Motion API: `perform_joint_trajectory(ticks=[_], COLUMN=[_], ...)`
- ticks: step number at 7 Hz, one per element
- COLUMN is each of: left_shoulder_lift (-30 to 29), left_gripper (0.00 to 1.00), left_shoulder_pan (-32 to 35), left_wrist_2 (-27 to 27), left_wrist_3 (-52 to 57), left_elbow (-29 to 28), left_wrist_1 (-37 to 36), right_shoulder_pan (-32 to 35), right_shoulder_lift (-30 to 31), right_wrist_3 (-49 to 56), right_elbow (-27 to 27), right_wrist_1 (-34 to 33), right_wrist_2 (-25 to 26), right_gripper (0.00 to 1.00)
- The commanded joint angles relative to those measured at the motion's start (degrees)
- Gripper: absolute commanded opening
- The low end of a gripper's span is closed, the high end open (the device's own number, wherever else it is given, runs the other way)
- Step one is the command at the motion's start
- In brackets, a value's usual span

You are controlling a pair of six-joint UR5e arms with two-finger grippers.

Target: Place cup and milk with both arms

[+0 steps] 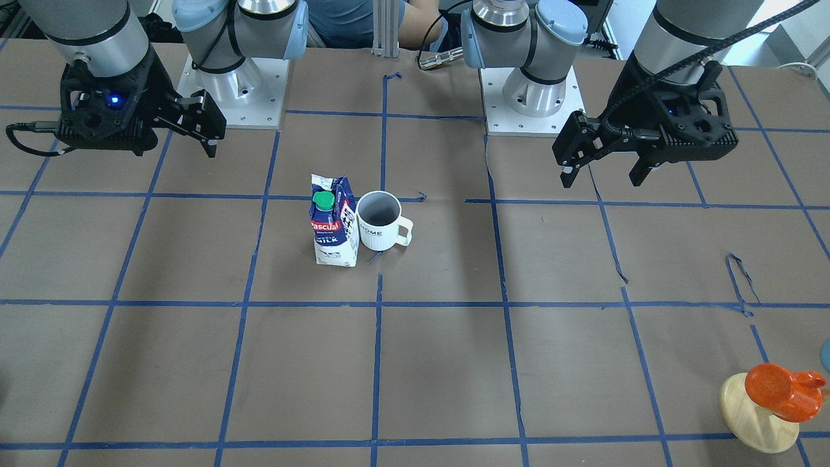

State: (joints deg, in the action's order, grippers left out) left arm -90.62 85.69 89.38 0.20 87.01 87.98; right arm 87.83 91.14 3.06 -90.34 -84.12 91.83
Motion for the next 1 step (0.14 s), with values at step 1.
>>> perform_joint_trajectory(ticks=[1], left_shoulder_lift=[0.0], left_gripper=[1.0], left_shoulder_pan=[0.0], left_wrist_2=[0.0], left_wrist_3=[0.0], left_elbow=[0.0], left_wrist_1=[0.0], right_shoulder_pan=[0.1], right_shoulder_lift=[0.4], right_wrist_3=[0.0], right_elbow=[0.0], right_wrist_1=[-0.1], right_wrist_2=[-0.6], right_gripper=[1.0])
